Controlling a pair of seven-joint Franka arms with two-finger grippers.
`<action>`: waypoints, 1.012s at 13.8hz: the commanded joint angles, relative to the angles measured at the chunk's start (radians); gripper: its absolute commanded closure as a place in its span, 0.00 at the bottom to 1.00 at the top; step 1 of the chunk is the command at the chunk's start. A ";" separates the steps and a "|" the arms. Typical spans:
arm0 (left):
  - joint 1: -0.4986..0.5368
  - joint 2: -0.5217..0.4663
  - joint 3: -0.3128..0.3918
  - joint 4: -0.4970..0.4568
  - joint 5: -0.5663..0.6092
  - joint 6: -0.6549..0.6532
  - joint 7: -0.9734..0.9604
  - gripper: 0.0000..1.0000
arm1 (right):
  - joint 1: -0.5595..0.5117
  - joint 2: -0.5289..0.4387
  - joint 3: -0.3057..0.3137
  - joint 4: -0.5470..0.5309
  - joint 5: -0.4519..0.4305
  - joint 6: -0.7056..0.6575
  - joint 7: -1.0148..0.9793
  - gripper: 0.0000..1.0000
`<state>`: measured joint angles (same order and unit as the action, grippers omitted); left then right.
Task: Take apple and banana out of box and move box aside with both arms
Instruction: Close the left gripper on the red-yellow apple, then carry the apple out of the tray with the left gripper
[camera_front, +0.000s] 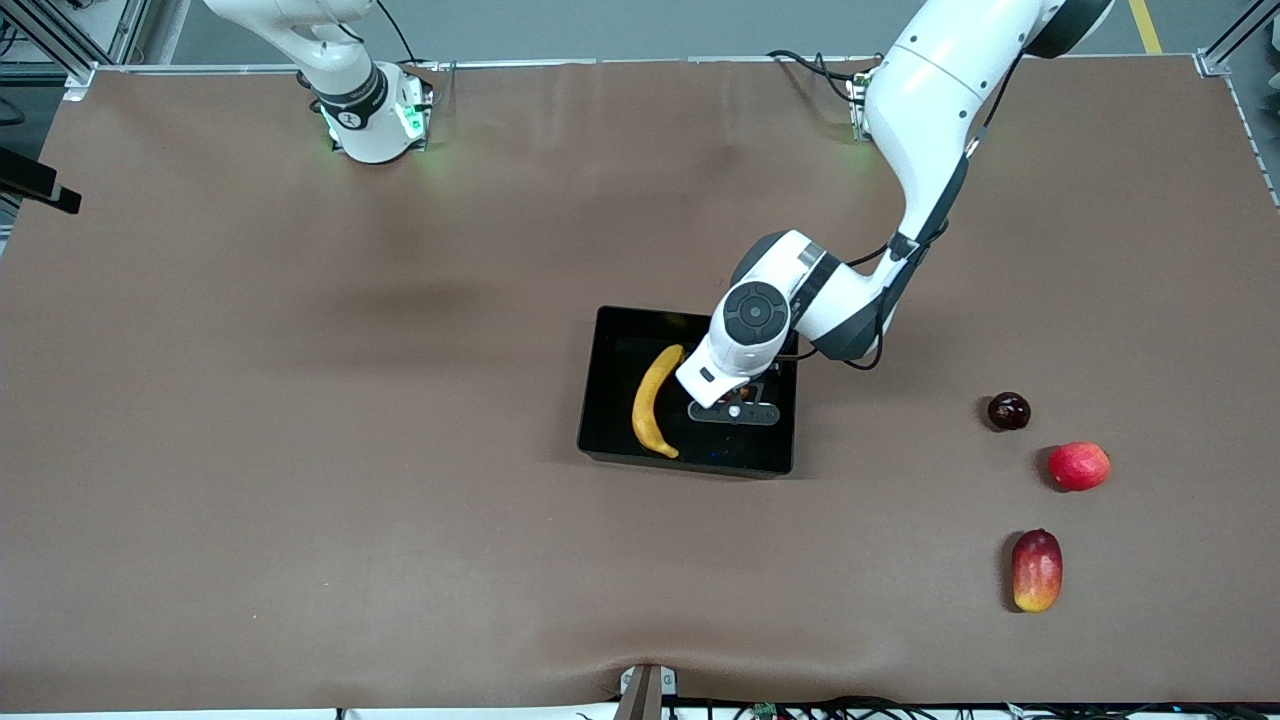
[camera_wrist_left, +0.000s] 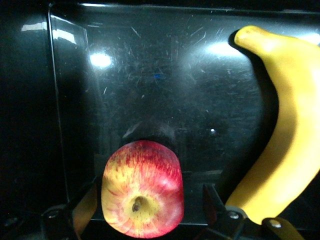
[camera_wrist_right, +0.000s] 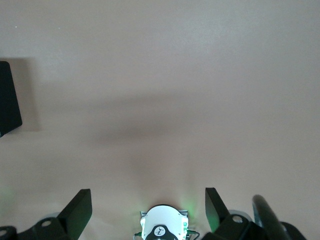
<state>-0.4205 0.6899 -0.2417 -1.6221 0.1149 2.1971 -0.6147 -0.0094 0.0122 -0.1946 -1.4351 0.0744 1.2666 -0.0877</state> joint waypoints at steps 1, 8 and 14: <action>-0.006 0.008 0.001 0.022 0.025 0.001 -0.037 0.80 | 0.008 0.029 -0.013 0.036 0.008 -0.006 -0.007 0.00; 0.054 -0.165 0.009 0.053 0.023 -0.103 -0.022 1.00 | 0.009 0.031 -0.013 0.045 0.010 -0.009 -0.006 0.00; 0.237 -0.236 -0.004 0.194 -0.009 -0.362 0.230 1.00 | 0.009 0.031 -0.014 0.045 0.013 -0.010 -0.007 0.00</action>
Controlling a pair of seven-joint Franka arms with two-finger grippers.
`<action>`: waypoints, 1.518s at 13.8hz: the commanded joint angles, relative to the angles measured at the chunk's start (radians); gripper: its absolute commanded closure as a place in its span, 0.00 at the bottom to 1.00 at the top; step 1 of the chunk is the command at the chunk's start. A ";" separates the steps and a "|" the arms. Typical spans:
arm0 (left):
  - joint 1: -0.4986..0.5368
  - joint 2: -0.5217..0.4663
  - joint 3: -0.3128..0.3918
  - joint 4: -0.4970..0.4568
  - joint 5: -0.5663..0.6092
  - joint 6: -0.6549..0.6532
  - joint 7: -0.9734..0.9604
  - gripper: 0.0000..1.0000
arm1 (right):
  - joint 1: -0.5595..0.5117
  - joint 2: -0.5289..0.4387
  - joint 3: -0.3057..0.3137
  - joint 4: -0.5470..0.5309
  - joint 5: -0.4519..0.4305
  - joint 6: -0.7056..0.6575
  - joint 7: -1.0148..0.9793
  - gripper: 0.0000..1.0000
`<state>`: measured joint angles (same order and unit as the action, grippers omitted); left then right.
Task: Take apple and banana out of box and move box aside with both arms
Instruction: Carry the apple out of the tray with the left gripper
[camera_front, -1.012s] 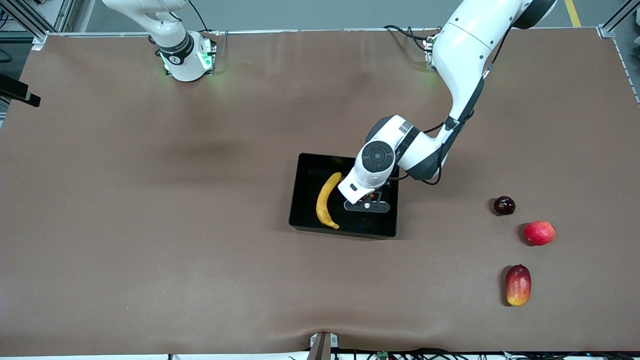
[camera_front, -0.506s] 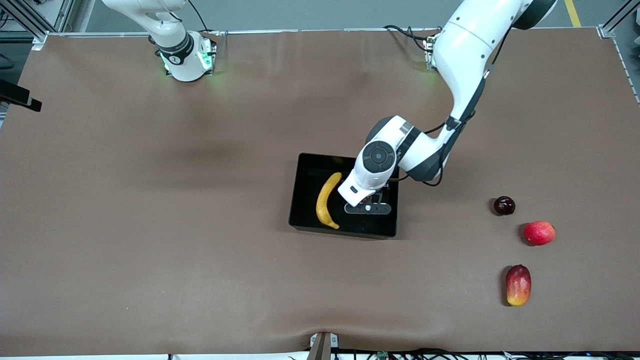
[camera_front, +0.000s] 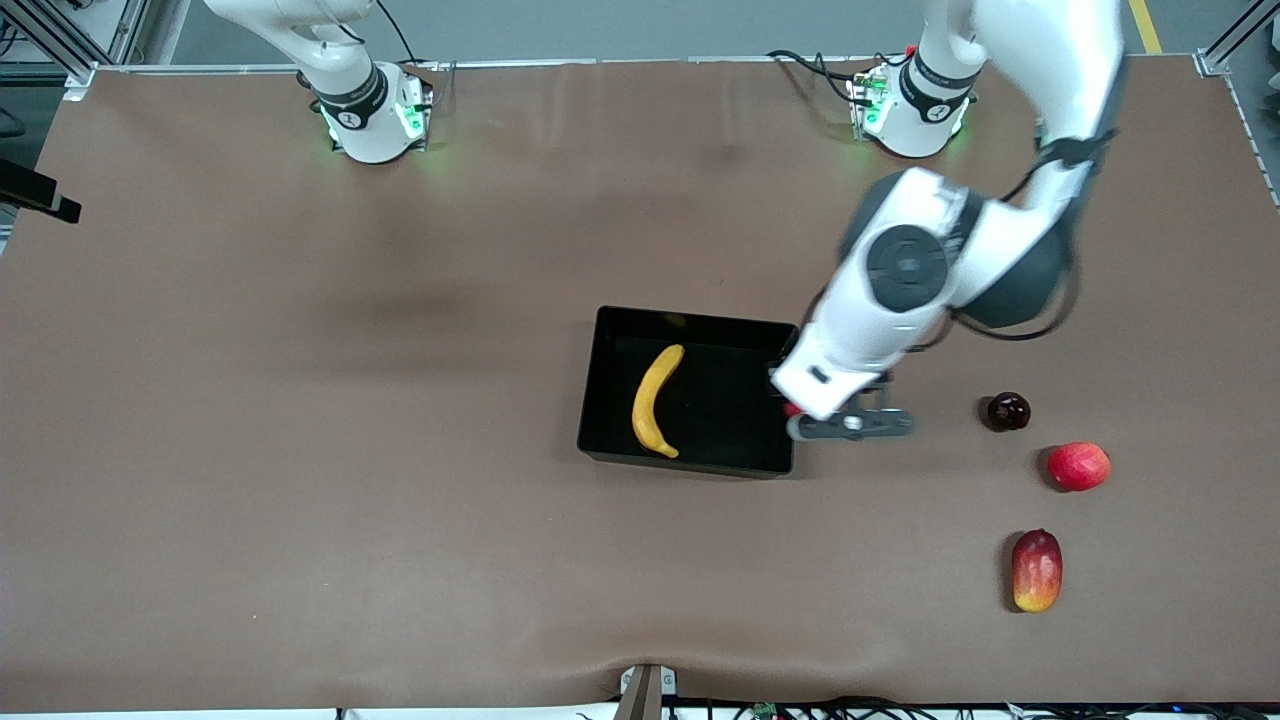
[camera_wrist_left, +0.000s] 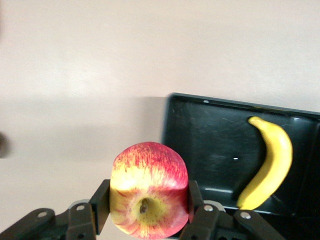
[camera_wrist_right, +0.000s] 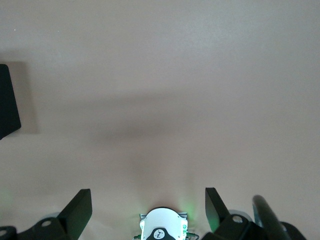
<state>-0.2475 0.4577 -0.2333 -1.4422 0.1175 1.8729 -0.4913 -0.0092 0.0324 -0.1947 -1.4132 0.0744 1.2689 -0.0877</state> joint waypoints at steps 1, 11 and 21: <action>0.101 -0.008 -0.011 0.009 -0.019 -0.055 0.205 1.00 | 0.009 0.011 -0.014 0.023 0.012 -0.013 -0.007 0.00; 0.319 0.038 -0.003 -0.193 0.051 0.176 0.339 1.00 | 0.009 0.011 -0.014 0.023 0.012 -0.013 -0.007 0.00; 0.370 0.147 0.002 -0.314 0.099 0.414 0.335 1.00 | 0.009 0.011 -0.014 0.023 0.013 -0.013 -0.006 0.00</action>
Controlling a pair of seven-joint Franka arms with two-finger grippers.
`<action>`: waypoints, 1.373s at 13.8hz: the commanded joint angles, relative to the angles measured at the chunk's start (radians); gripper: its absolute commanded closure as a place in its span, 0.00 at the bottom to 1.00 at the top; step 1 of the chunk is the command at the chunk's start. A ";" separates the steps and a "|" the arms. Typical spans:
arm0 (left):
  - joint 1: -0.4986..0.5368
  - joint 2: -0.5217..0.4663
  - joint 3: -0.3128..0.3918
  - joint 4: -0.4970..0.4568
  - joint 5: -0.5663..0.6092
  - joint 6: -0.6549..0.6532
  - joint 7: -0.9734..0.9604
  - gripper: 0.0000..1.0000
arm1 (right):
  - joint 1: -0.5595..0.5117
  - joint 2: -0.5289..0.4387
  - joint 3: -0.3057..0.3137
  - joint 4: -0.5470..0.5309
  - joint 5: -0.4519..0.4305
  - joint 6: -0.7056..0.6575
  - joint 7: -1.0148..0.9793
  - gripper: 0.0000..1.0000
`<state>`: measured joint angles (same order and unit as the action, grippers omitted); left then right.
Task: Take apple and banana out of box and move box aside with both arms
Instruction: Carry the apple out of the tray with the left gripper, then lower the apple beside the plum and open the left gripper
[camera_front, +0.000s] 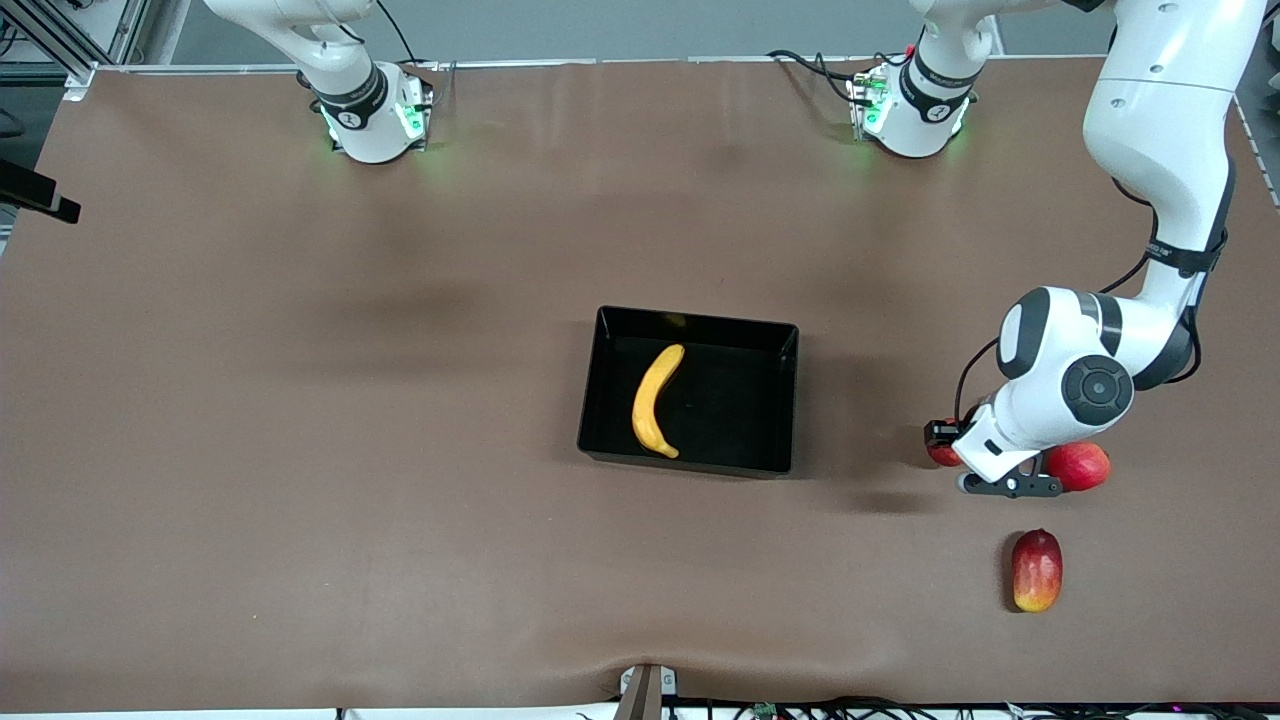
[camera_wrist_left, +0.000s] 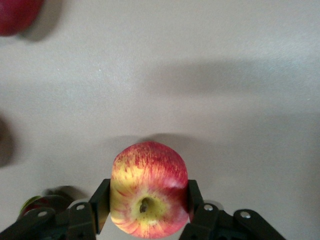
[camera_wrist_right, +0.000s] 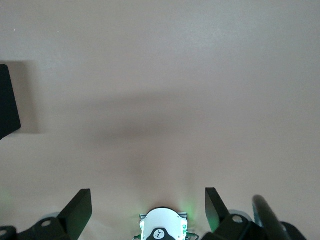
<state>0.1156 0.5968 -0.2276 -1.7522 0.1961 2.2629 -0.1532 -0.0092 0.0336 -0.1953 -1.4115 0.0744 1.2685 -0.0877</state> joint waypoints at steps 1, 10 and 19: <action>0.009 0.011 -0.004 -0.004 0.022 0.027 -0.005 0.96 | 0.009 0.009 -0.013 0.022 0.013 -0.014 -0.006 0.00; -0.008 -0.130 -0.056 0.019 0.016 -0.071 -0.015 0.00 | 0.008 0.009 -0.013 0.022 0.012 -0.012 -0.006 0.00; -0.213 -0.092 -0.268 0.140 0.020 -0.134 -0.389 0.00 | 0.008 0.011 -0.015 0.022 0.013 -0.012 -0.007 0.00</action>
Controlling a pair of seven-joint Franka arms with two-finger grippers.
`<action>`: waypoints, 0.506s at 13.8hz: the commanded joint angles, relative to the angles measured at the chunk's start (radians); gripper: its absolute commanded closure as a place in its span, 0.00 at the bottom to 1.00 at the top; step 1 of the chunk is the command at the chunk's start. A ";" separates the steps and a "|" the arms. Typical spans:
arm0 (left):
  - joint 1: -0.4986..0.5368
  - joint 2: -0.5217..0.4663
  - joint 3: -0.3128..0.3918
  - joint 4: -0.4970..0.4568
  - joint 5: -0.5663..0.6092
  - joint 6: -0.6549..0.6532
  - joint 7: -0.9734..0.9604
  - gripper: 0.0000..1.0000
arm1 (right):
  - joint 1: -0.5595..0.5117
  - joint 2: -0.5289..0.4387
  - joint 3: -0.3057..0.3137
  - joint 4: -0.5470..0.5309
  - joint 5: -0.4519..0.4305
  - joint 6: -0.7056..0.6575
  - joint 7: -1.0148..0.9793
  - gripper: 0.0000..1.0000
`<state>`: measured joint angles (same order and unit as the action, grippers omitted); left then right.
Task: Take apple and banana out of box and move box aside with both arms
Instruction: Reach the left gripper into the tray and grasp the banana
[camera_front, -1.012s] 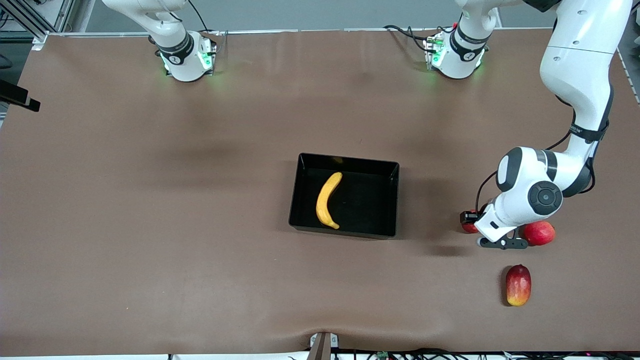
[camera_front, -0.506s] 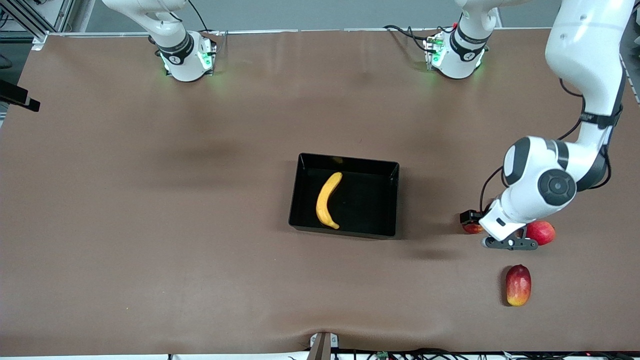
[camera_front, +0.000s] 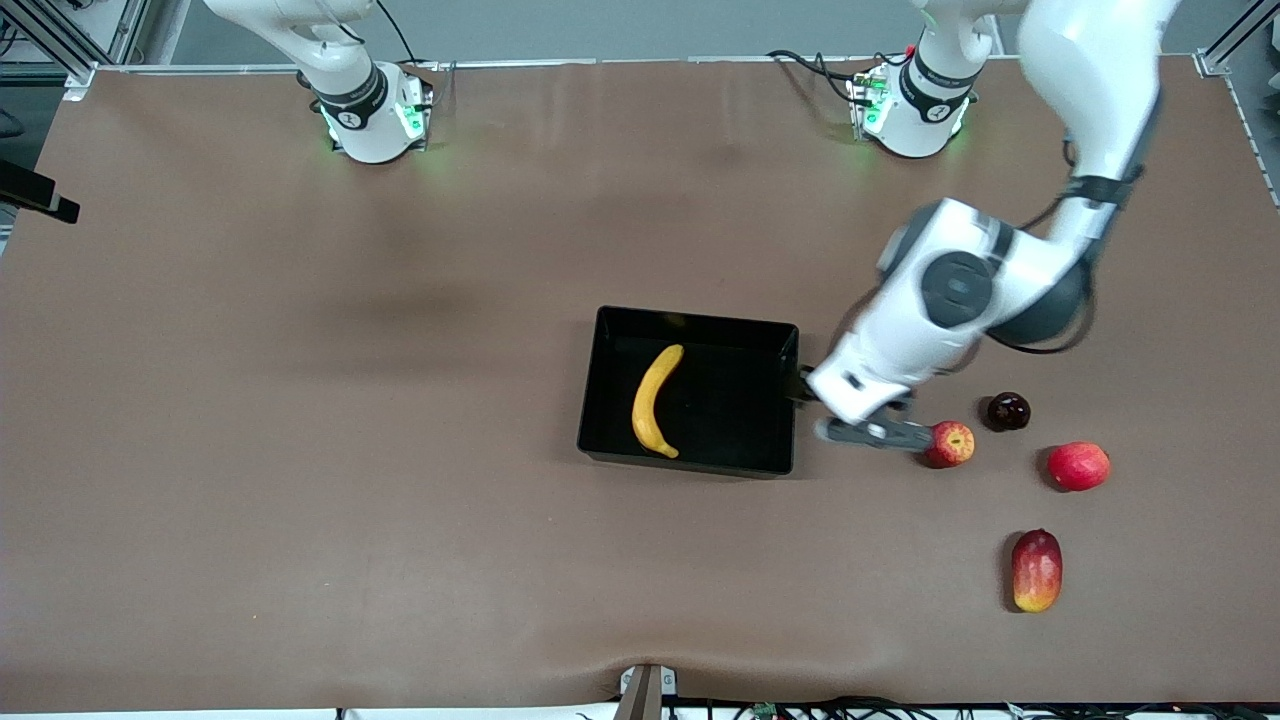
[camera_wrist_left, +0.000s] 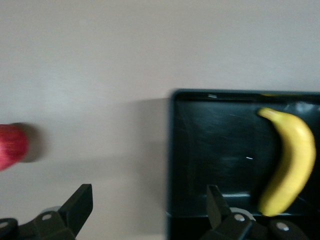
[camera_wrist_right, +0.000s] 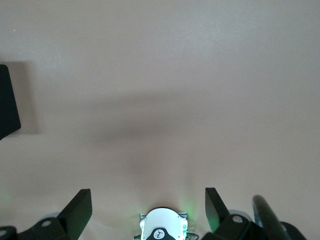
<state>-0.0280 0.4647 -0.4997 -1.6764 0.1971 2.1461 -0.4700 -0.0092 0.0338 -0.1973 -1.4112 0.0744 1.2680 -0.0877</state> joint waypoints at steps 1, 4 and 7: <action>-0.108 0.057 0.006 0.089 0.019 -0.017 -0.128 0.00 | 0.006 0.011 -0.013 0.020 0.013 -0.012 -0.007 0.00; -0.211 0.116 0.007 0.155 0.022 -0.015 -0.212 0.00 | 0.006 0.011 -0.013 0.020 0.013 -0.012 -0.007 0.00; -0.288 0.210 0.007 0.236 0.094 -0.011 -0.269 0.00 | 0.006 0.011 -0.013 0.020 0.013 -0.012 -0.007 0.00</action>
<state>-0.2771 0.5946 -0.4963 -1.5313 0.2402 2.1468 -0.7036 -0.0092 0.0344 -0.1990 -1.4111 0.0744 1.2680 -0.0877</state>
